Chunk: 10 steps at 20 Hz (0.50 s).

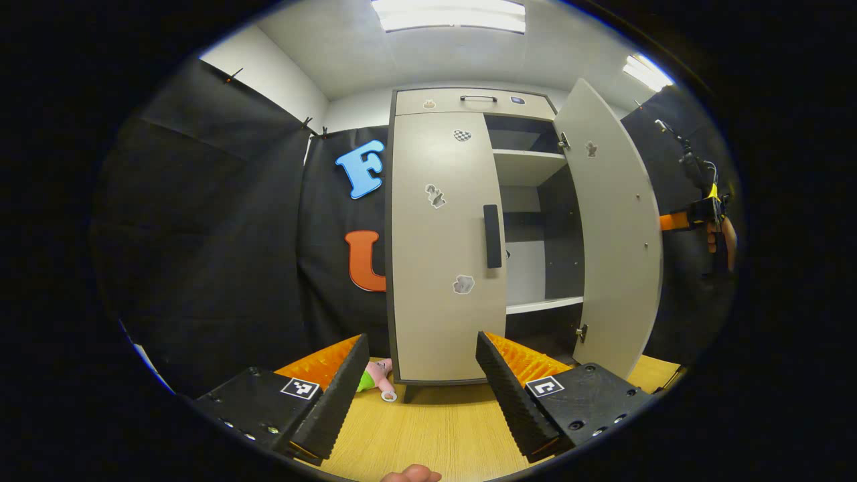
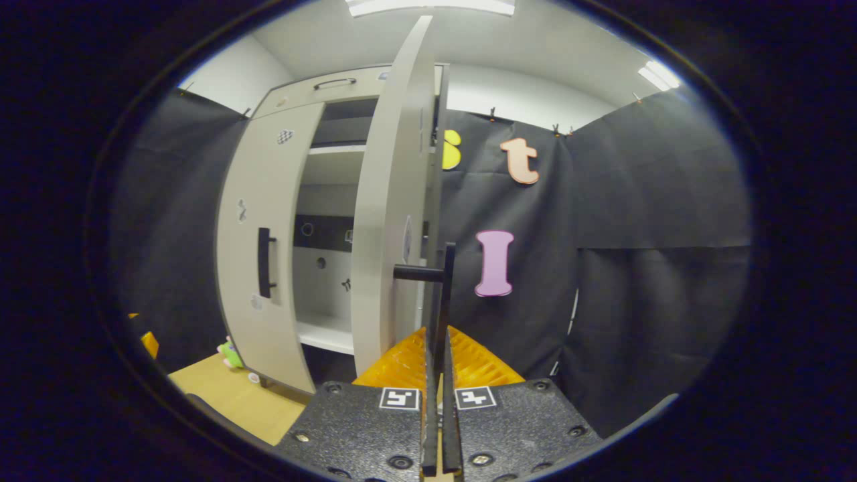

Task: Open the right door of the double-door shoe cabinet with the right hand, and open the left door with the left hand.

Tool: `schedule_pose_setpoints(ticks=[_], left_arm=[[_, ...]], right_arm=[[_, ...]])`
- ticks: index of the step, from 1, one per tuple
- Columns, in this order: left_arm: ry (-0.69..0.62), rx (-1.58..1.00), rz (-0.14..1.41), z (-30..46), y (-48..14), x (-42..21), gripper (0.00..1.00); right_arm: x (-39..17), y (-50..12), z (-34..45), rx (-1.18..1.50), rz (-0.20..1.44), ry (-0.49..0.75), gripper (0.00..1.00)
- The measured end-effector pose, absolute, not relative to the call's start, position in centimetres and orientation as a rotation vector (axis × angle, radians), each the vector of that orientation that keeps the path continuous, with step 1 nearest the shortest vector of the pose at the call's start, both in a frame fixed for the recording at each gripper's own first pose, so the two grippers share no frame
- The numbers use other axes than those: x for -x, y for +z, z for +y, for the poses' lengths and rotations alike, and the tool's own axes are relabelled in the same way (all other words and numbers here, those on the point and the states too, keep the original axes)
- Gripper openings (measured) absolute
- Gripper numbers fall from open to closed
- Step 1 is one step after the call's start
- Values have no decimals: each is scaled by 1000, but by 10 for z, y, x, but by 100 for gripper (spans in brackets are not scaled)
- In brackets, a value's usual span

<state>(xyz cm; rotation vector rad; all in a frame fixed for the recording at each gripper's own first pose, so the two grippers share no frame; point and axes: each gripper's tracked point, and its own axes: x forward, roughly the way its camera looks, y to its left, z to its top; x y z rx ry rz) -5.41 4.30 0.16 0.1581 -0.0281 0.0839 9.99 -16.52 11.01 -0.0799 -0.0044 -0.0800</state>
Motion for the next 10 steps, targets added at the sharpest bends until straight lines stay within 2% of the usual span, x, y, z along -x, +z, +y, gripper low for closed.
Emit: schedule_pose_setpoints(ticks=[2,3,6,8,10], left_arm=[[88,-136,-28,46,1,54,96],[87,-121,-25,46,-2,54,96],[96,-102,0,51,-9,58,96],[114,-103,9,59,-11,61,96],[136,-104,14,70,-13,63,96]], right_arm=[[-100,109,-157,-47,-17,-1,0],[-100,107,-162,-75,-18,14,8],[-96,106,-164,-60,-21,-27,7],[-73,98,-160,-41,-11,-105,6],[-45,95,-134,-12,-52,-97,5]])
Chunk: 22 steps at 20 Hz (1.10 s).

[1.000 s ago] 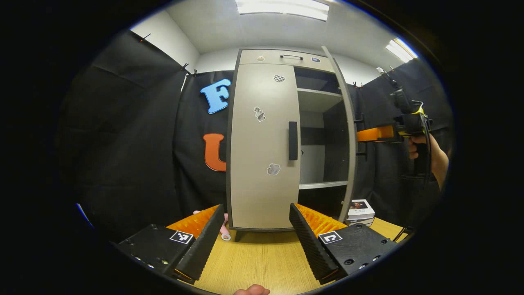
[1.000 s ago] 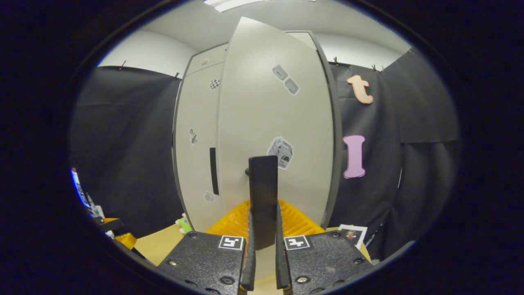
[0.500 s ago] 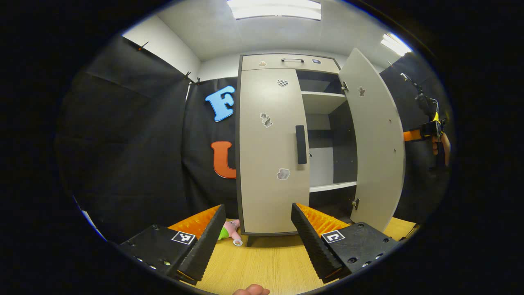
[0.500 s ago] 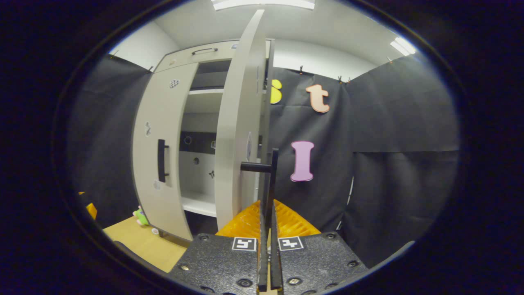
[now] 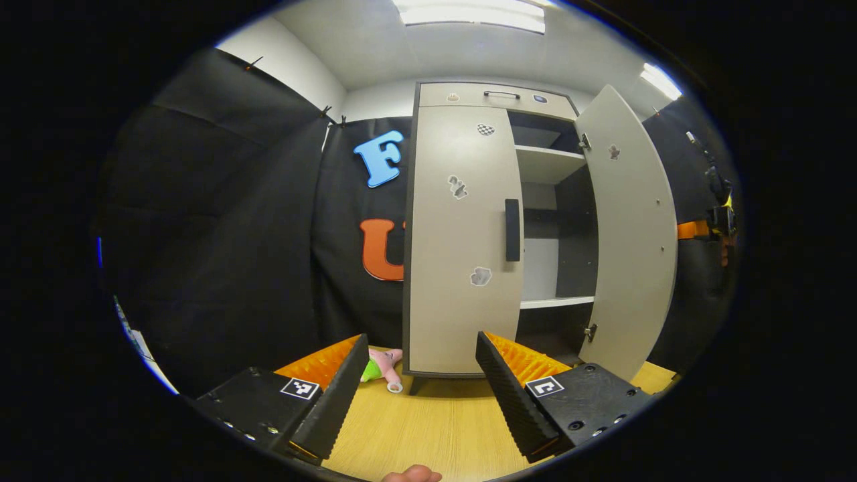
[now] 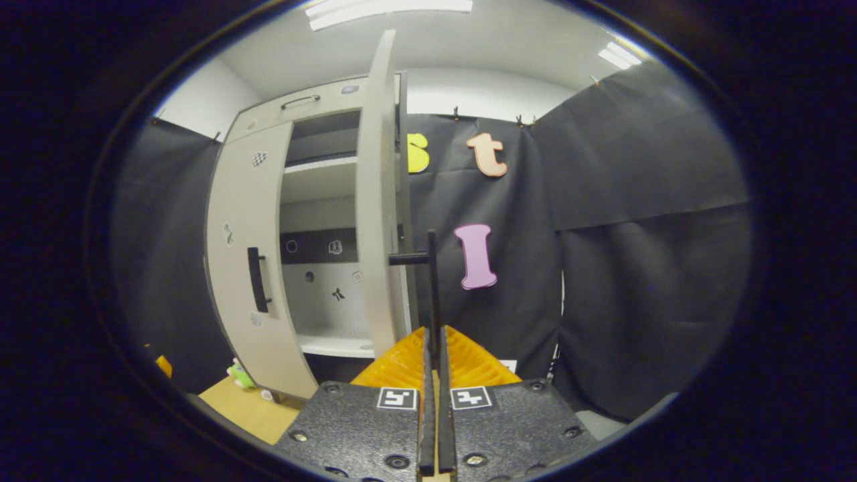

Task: Open the right door of the double-door shoe cabinet with the right hand, and open the left door with the left hand.

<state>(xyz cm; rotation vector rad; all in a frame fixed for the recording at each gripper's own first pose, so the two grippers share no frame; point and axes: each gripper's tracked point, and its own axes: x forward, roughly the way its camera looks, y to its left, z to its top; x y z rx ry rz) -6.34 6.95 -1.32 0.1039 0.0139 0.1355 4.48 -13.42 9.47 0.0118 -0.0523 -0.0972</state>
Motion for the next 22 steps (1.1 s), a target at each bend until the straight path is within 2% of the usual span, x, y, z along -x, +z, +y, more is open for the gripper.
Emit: schedule_pose_setpoints(ticks=[3,6,8,9,10,12,13,16,20,22], left_arm=[[159,-117,14,78,-12,64,96],[148,-116,18,78,-13,63,95],[143,-113,15,75,-9,61,95],[133,-106,14,70,-10,60,95],[115,-100,15,64,-11,60,95],[93,-102,15,56,-10,60,95],[87,-108,12,52,-8,60,95],[58,-121,-23,42,5,57,95],[-20,-125,-36,15,31,32,95],[-66,-104,-46,0,51,6,95]], right_arm=[[-12,87,-96,41,-104,-49,4],[-2,72,-55,16,-84,76,4],[0,63,-47,-11,-86,86,6],[0,56,-45,-9,-78,76,18],[1,50,-44,3,-67,72,48],[-1,44,-44,42,-56,47,68],[-1,44,-49,46,-62,9,70],[-3,44,-55,-2,-74,-44,93],[-3,39,-54,-50,-59,-12,95],[0,39,-63,-36,-63,-46,95]])
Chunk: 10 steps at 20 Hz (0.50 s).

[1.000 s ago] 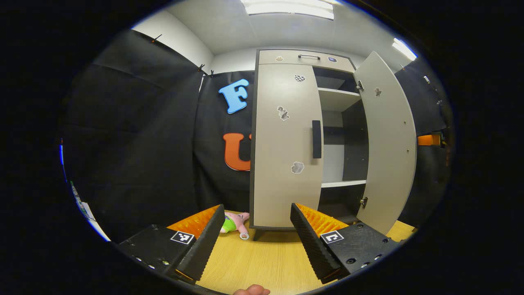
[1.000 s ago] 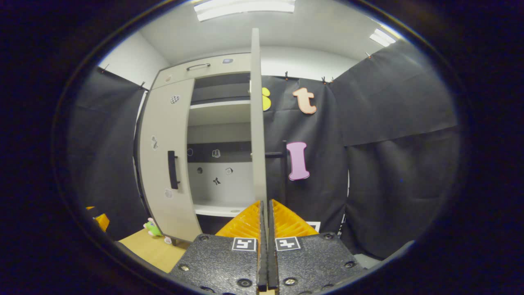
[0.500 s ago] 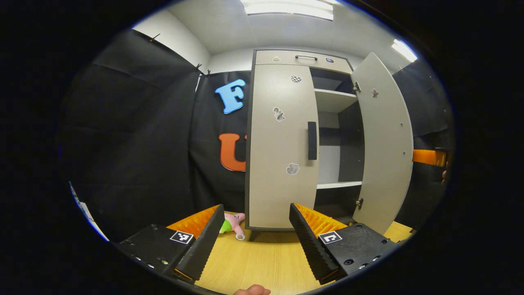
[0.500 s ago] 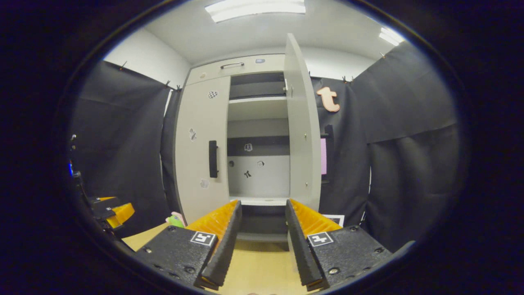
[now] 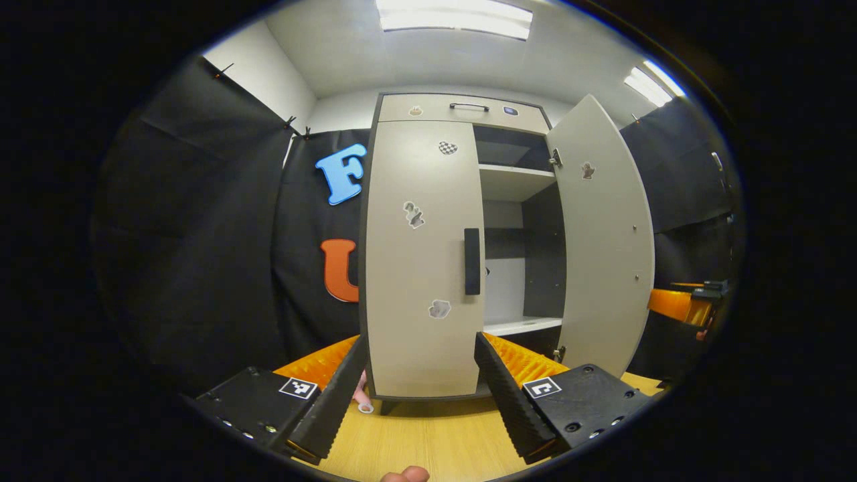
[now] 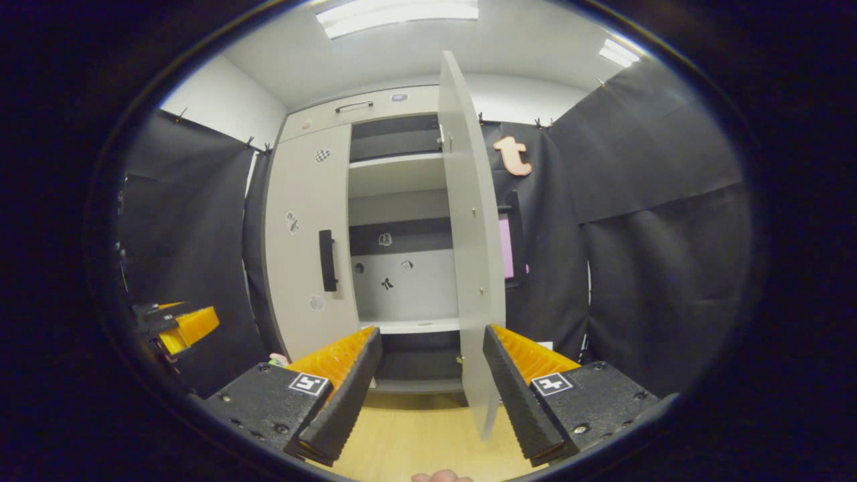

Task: Open the right door of the double-door shoe cabinet with the right hand, and open the left door with the left hand.

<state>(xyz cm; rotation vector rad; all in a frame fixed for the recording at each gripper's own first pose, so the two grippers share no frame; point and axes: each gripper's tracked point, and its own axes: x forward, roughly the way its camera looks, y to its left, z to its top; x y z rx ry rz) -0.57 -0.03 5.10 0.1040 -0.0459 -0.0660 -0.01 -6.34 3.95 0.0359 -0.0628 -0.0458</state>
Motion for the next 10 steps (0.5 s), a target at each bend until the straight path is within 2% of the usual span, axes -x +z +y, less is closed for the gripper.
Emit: schedule_pose_setpoints(ticks=[3,7,10], left_arm=[[-154,-62,-18,-31,69,-41,95],[-162,-52,-31,-50,88,-112,95],[-181,0,58,-69,73,-155,95]], right_arm=[[7,43,-61,-13,-77,-41,95],[20,46,-60,40,-100,-51,95],[28,46,-62,72,-113,-66,93]])
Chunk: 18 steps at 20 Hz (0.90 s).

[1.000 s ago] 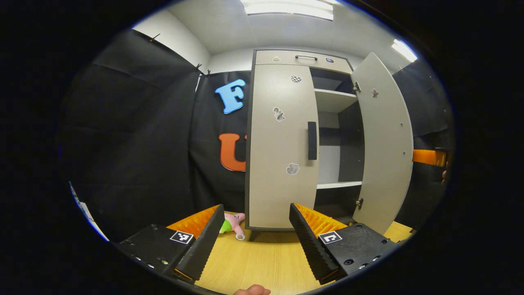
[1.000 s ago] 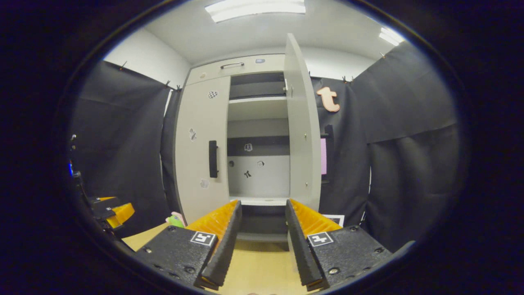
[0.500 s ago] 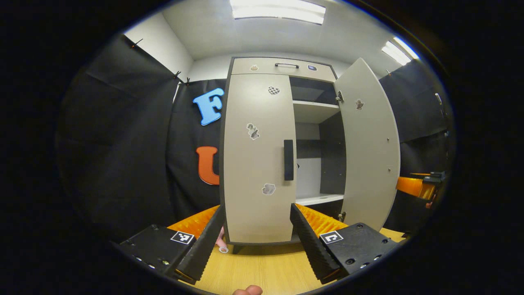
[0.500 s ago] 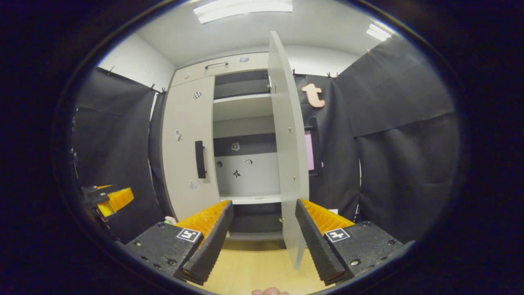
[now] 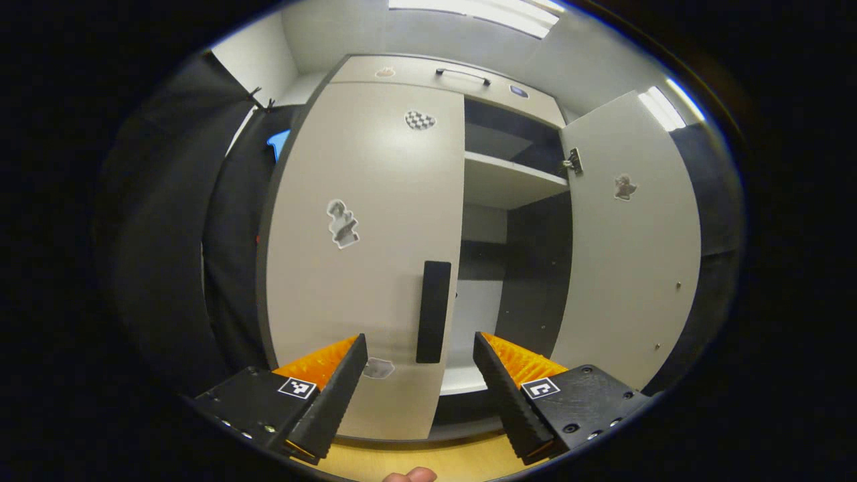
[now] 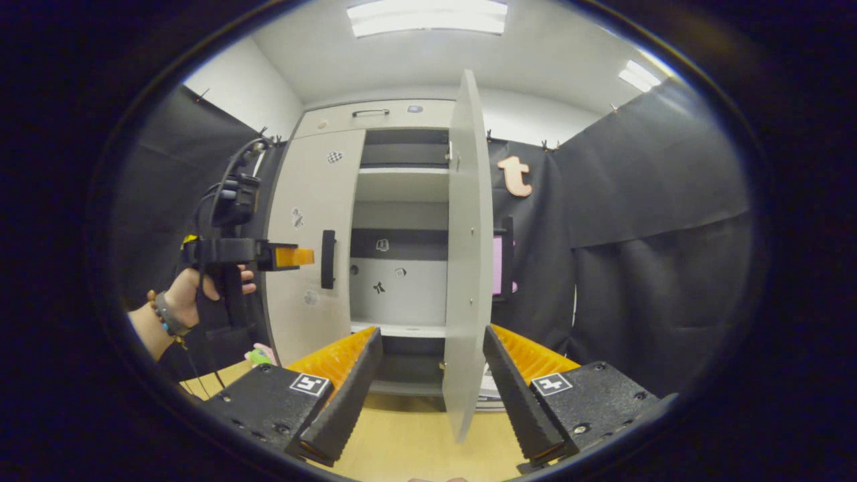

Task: Open the right door of the double-door shoe cabinet with the right hand, and open the left door with the left hand.

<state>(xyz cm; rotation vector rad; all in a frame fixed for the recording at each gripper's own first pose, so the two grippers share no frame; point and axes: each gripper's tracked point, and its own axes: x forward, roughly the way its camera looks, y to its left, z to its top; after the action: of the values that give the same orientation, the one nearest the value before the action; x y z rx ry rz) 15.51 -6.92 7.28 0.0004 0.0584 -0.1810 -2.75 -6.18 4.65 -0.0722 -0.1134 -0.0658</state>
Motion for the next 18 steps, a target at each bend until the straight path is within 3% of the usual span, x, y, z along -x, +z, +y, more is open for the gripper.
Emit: schedule_pose_setpoints(ticks=[9,18], left_arm=[[-119,36,77,-72,60,-236,95],[-69,-28,62,-64,59,-244,93]], right_arm=[[29,34,-90,42,-81,-148,95],[13,25,-102,-16,-54,-157,95]])
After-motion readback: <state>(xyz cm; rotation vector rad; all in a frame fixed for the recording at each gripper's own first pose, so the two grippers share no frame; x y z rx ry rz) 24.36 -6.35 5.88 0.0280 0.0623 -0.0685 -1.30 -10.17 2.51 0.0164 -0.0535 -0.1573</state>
